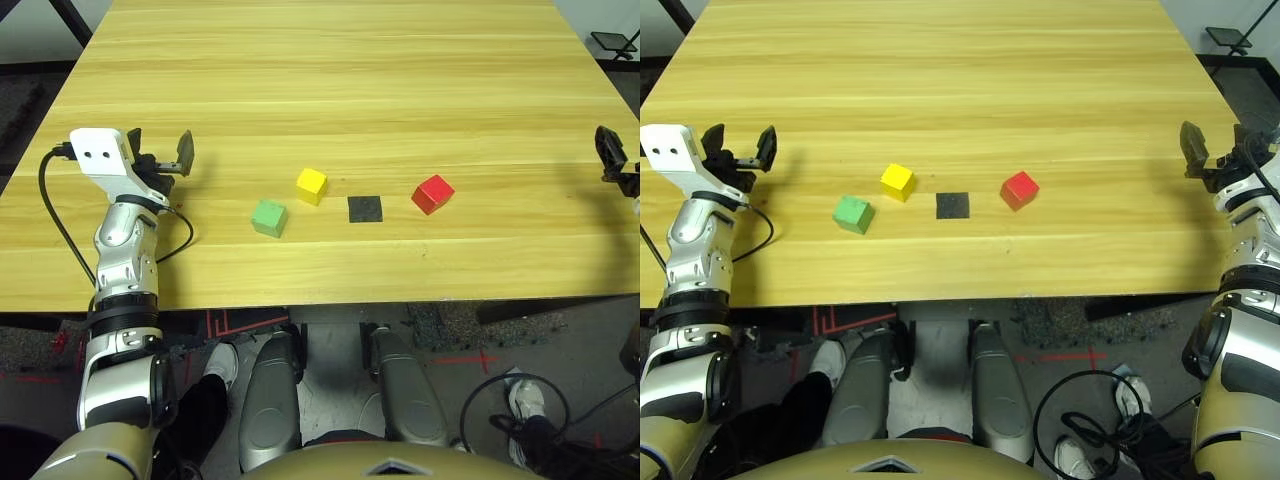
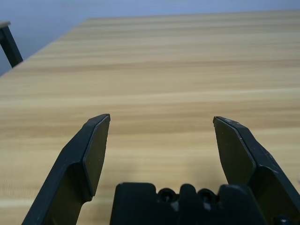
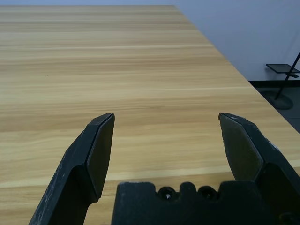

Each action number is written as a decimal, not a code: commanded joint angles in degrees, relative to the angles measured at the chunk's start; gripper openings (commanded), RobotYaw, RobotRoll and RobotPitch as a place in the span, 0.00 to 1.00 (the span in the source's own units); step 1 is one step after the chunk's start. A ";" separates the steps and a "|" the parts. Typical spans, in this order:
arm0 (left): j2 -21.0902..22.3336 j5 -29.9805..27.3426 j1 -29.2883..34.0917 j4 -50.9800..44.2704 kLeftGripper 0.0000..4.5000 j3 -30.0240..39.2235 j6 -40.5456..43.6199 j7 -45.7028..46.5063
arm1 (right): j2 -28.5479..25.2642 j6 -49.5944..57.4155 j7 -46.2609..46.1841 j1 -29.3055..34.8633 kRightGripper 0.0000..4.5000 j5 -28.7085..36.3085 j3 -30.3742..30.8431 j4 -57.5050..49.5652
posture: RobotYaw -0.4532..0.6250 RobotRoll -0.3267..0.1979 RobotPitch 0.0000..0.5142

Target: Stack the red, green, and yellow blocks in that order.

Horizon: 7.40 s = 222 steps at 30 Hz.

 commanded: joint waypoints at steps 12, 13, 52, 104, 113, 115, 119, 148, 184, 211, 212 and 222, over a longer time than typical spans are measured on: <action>13.13 -14.92 0.12 -16.67 1.00 -4.68 18.31 -28.63 | -0.72 12.49 33.78 -4.65 1.00 -3.92 15.67 -14.95 | 0.48 0.48 0.52; 14.75 -15.71 -0.63 -17.96 1.00 -5.32 19.57 -31.05 | -1.16 13.35 37.69 -5.32 1.00 -4.41 17.65 -16.18 | 0.49 0.47 0.53; 21.60 -20.07 -0.45 -38.28 1.00 -15.81 38.47 -40.20 | 9.16 -21.71 54.20 -27.28 0.46 -22.35 49.22 5.10 | 0.71 0.51 0.43; 19.34 -6.46 -12.56 -25.73 1.00 -27.99 29.91 -46.46 | 18.25 23.82 45.70 -16.25 0.99 -21.53 46.63 -40.48 | 0.70 0.48 0.47; 17.50 3.15 -23.38 -6.13 1.00 -34.03 10.23 -60.30 | 9.11 21.73 47.33 -18.51 0.99 -17.19 38.00 -33.42 | 0.63 0.51 0.44; 18.88 3.91 -23.04 -5.72 1.00 -33.44 9.93 -61.45 | 7.10 23.42 46.50 -17.00 0.99 -16.54 36.37 -34.35 | 0.61 0.51 0.44; 23.76 2.74 -17.56 -12.68 1.00 -30.66 13.09 -62.59 | 3.66 26.49 46.85 -13.50 0.99 -14.85 34.20 -37.31 | 0.60 0.54 0.45; 23.71 8.13 -6.06 -13.04 1.00 -31.18 3.49 -59.34 | 0.34 37.87 43.15 -6.19 0.99 -9.38 31.85 -51.55 | 0.57 0.51 0.45; 11.41 4.67 -25.61 -34.82 0.46 -42.70 49.28 -45.87 | 1.78 31.91 44.61 5.11 1.00 -1.14 27.98 -53.47 | 0.52 0.64 0.49; 5.97 5.31 -27.76 -31.67 0.46 -45.74 53.50 -43.10 | -0.27 33.03 42.69 8.87 1.00 1.14 26.25 -56.69 | 0.47 0.68 0.50; 6.06 5.41 -27.55 -31.52 0.46 -45.81 53.27 -43.12 | -0.31 33.04 42.63 8.94 1.00 1.16 26.23 -56.72 | 0.47 0.68 0.50; 6.11 5.50 -25.47 -31.75 0.46 -46.30 52.82 -42.79 | -0.59 33.25 42.25 9.01 1.00 1.36 26.14 -56.96 | 0.46 0.67 0.49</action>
